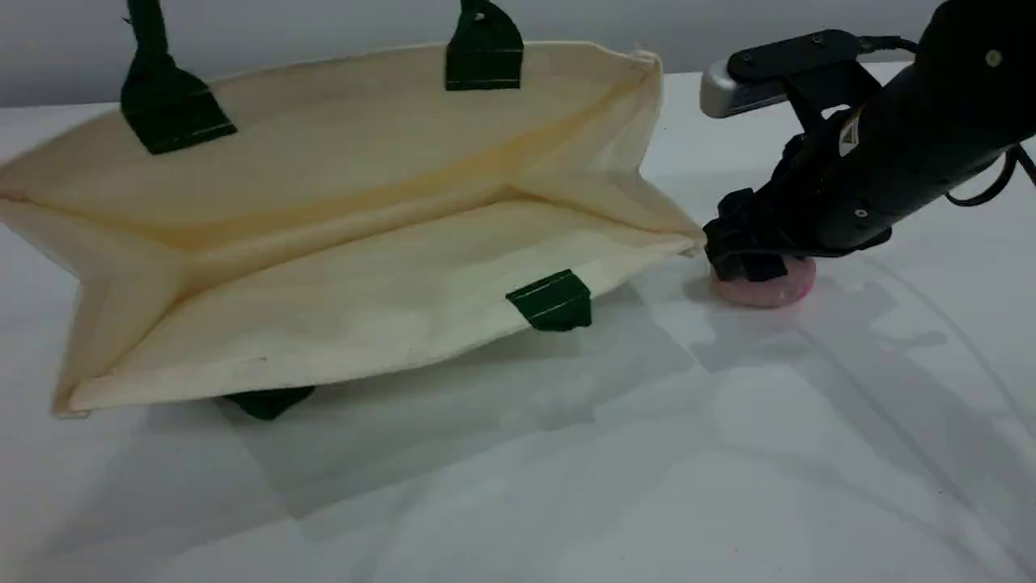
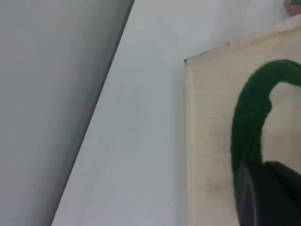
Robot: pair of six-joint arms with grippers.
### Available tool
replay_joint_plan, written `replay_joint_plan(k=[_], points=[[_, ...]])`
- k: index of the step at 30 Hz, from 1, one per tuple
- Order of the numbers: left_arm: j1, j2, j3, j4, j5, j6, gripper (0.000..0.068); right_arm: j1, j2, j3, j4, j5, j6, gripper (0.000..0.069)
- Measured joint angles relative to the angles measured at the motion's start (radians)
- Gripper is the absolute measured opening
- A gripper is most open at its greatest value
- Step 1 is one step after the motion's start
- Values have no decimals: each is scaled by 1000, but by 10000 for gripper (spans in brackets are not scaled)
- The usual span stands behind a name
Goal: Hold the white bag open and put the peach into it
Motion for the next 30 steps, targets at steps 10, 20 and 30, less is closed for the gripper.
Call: replay_joint_plan(k=[10,20,30], points=[[0,-2,0,-27,15,0,35,0,37,0,0,-25,-2,372],[0,-2,0,-27,16,0,35,0,38,0,2,-13,-80,351],[0,-2,0,-27,18,0,35,0,28,1,2,-13,-162,344]])
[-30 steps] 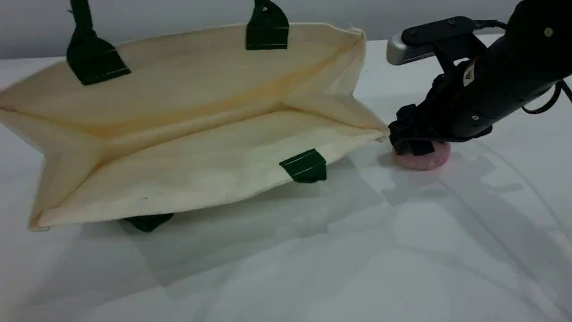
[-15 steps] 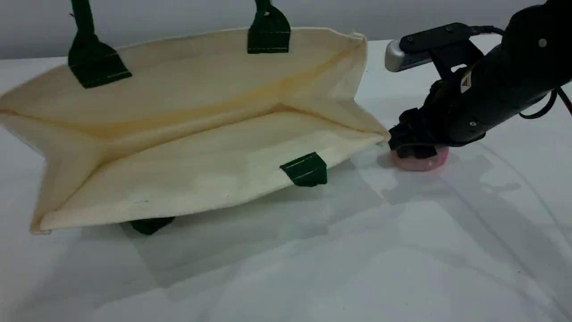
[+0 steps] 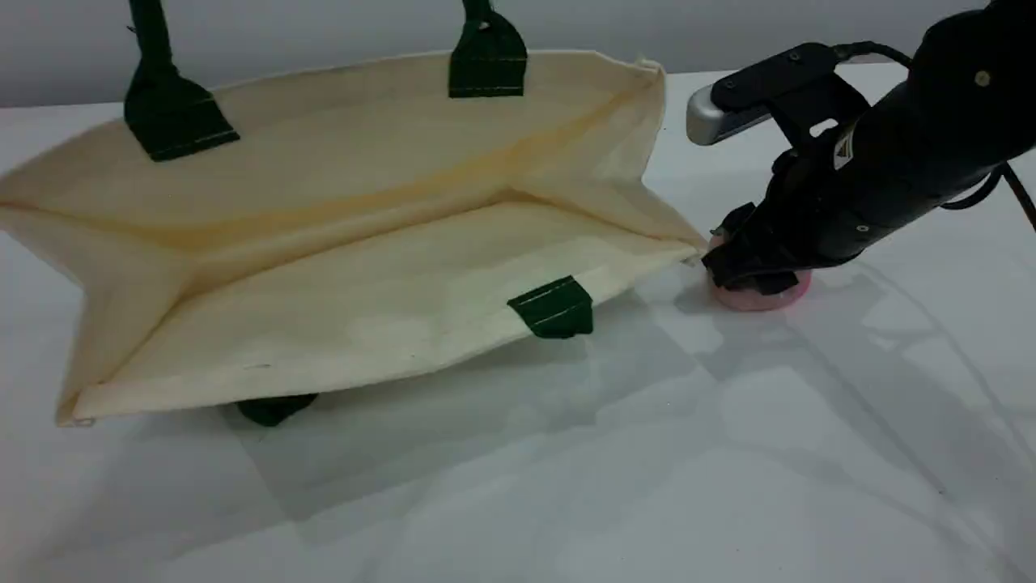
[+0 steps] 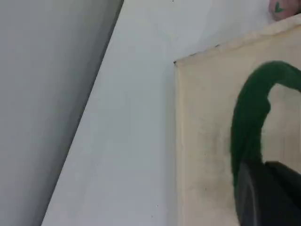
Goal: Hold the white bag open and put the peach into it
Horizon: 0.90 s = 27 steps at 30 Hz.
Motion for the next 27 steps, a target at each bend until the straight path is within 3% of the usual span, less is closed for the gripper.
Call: replay_joint_plan(k=[12,20,27], points=[[0,0,-1,-6,7,0,35,-47,-152,3,-3,125,-75,251],[0,0,-1,-16,7,0,35,-150,-323,3,-5,229,-101,250],[0,0,-1,-18,6,1,35,-159,-474,3,-2,292,-93,245]])
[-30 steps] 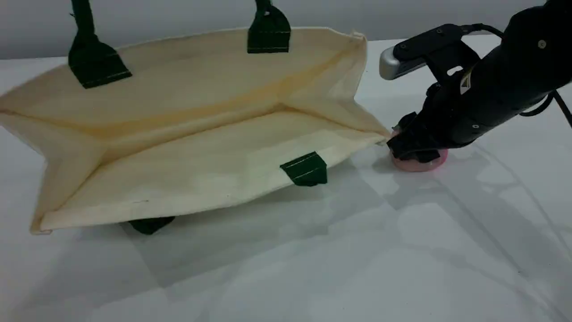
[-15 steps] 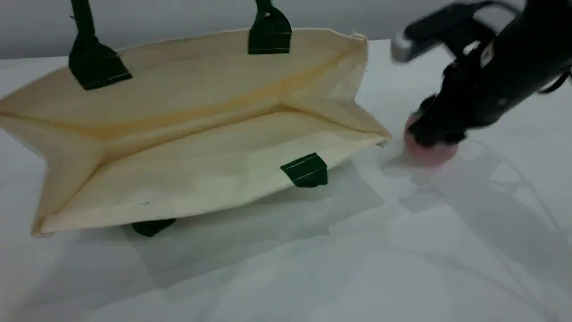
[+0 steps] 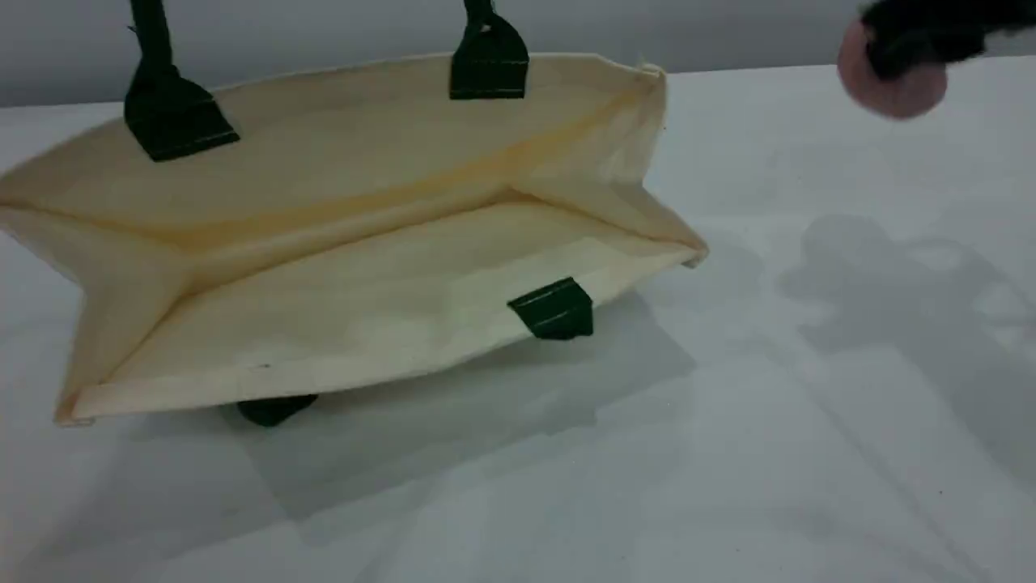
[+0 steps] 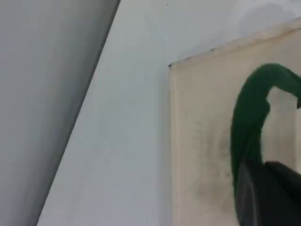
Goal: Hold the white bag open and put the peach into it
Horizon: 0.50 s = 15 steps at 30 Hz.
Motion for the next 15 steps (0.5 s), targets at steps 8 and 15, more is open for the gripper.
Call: replay_joint_plan(k=[8,15], points=[[0,0,0,0,-2,0,35,13,-86,0,63,105,0,242],[0,0,0,0,-2,-1,35,137,-110,1,71,152,0,242]])
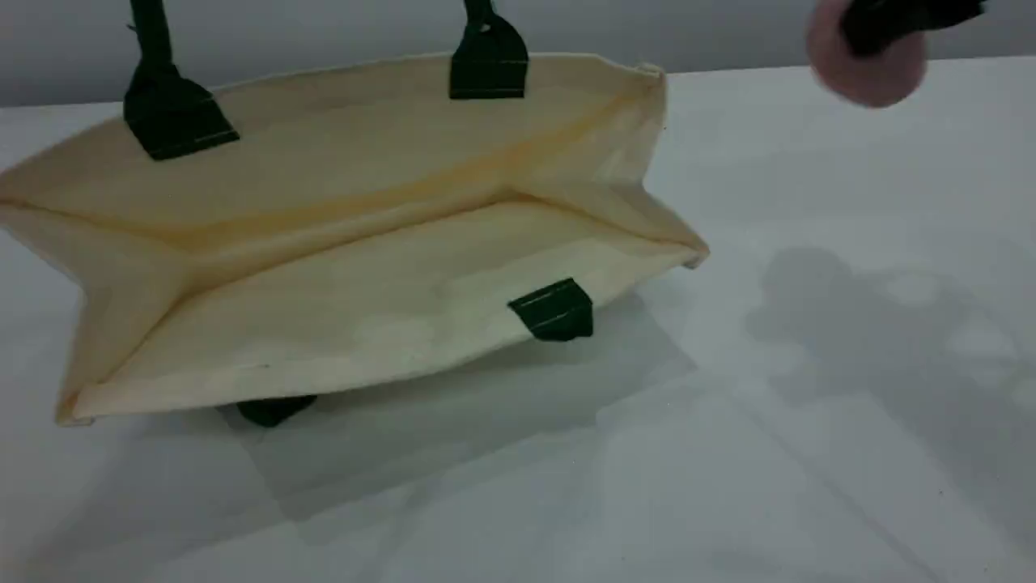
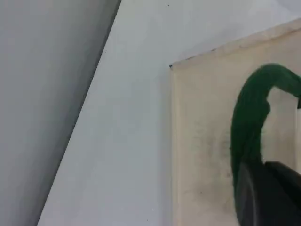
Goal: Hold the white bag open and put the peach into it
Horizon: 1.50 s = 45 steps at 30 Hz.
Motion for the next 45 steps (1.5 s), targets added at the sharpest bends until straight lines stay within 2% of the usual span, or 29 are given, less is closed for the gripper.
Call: replay_joint_plan(k=[6,19,32,40,45], points=[[0,0,0,4,-21,-30,35,86,-29,0,7,30,0,240],[-1,34,0,-1,-44,-30,35,108,-88,0,141,111,-58,241],[-1,49,-2,0,-81,-27,35,368,-92,0,182,115,-51,240],[-1,49,-2,0,-81,-25,35,521,-60,0,245,-5,-52,239],[-1,49,-2,0,-80,-25,35,522,14,0,284,-73,-52,239]])
